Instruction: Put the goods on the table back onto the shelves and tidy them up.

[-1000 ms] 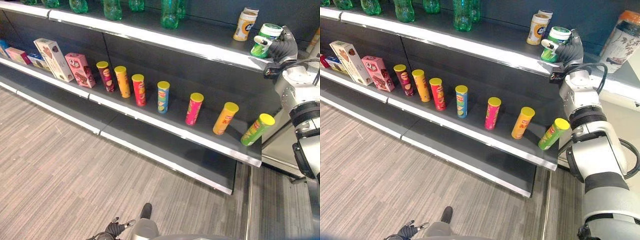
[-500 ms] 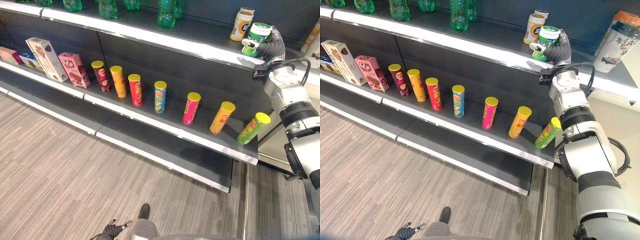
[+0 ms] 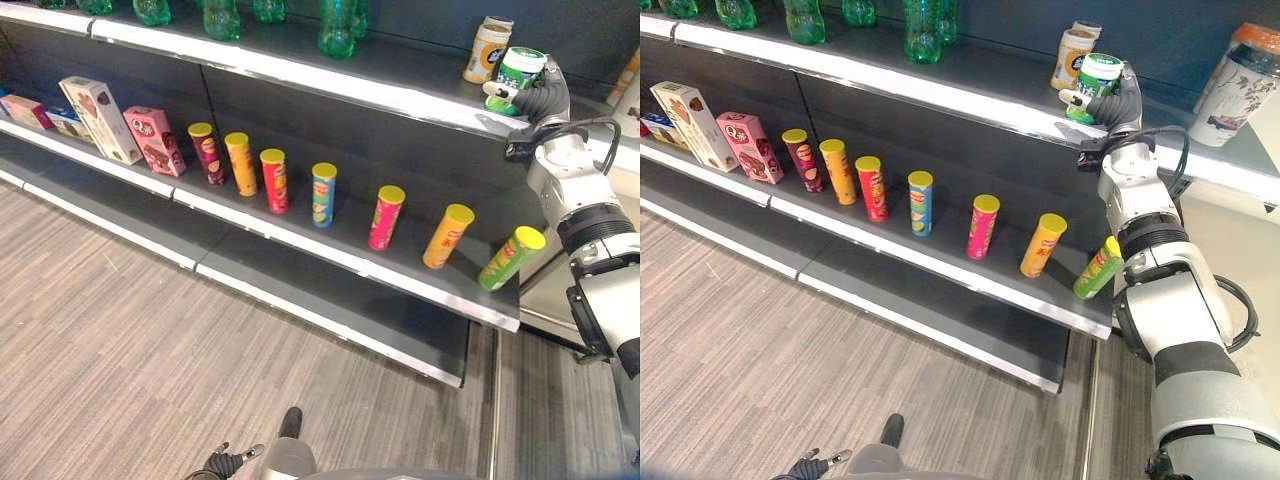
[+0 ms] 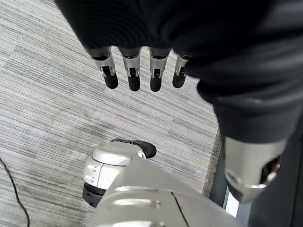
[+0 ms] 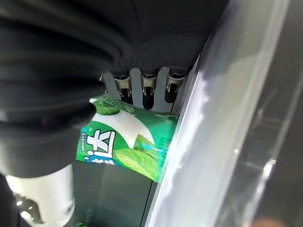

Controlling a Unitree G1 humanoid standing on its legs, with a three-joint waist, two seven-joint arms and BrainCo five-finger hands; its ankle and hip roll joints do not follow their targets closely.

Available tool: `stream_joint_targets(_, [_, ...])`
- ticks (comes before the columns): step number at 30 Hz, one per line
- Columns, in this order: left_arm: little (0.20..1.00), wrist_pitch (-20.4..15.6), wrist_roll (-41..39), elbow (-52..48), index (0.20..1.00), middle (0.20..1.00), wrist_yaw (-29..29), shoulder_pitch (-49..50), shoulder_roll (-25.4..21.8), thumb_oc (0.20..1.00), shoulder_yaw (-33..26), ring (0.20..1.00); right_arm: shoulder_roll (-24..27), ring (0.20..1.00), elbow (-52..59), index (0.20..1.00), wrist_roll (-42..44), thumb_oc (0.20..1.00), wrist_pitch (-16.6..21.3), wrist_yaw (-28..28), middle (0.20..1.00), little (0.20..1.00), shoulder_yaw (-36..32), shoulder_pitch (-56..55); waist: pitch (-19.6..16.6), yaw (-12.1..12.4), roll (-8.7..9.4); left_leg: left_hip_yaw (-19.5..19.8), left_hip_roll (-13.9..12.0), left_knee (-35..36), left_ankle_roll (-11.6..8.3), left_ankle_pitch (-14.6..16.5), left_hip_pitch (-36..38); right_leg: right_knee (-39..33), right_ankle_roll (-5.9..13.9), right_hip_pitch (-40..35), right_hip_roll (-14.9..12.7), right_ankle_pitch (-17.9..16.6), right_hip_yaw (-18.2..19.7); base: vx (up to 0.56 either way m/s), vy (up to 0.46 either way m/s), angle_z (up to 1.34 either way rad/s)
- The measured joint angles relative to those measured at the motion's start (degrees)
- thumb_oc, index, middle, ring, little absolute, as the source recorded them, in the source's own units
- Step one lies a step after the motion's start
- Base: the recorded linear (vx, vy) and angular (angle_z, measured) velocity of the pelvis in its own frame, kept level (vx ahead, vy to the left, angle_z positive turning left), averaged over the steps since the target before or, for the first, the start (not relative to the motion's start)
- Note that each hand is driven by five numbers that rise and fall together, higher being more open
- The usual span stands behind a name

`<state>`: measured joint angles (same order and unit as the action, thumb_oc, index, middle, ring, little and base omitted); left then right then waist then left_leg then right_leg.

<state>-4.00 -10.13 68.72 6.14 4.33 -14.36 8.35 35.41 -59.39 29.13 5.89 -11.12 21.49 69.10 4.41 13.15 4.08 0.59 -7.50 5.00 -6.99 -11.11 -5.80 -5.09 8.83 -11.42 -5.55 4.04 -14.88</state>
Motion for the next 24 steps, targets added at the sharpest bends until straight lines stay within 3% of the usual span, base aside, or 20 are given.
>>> stream_joint_targets(24, [1.0,-0.1,-0.19,1.03,1.0,1.0,0.51,0.09,0.1,1.0,-1.71,1.0,0.46,1.0,-5.28,1.0,-3.37,1.0,-0.46,-1.15,1.0,1.0,0.1,2.71,-0.52,1.52,-1.04,0.76,0.69,0.0,0.05,-0.03,-0.97,0.0,0.32,-0.09,-0.29,0.23,-1.68,0.0,-0.003,0.03])
